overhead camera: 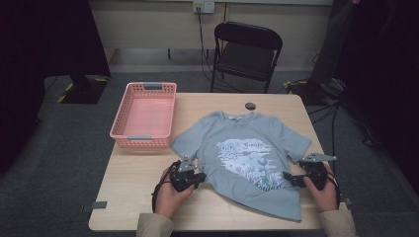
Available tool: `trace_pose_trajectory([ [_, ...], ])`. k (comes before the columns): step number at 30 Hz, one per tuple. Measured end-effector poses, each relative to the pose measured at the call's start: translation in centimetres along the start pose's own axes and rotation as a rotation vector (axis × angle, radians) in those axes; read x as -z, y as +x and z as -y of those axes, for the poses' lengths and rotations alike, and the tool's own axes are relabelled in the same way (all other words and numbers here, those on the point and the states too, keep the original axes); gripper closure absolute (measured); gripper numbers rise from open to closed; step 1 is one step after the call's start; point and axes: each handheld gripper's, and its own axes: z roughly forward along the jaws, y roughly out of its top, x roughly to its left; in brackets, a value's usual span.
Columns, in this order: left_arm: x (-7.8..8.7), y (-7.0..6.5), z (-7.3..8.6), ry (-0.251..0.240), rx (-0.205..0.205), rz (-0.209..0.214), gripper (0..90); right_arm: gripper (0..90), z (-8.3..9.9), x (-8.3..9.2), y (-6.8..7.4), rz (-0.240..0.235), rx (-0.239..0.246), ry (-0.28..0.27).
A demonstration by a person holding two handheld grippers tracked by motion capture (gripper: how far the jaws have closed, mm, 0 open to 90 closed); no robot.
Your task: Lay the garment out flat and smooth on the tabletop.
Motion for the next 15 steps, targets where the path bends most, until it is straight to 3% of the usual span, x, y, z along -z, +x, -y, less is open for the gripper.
trace_pose_trajectory([
  [15,1.1,-0.2,0.9,0.01,0.01,0.002,86.8,10.7,0.0,0.0,0.0,0.001,-0.001,0.0],
])
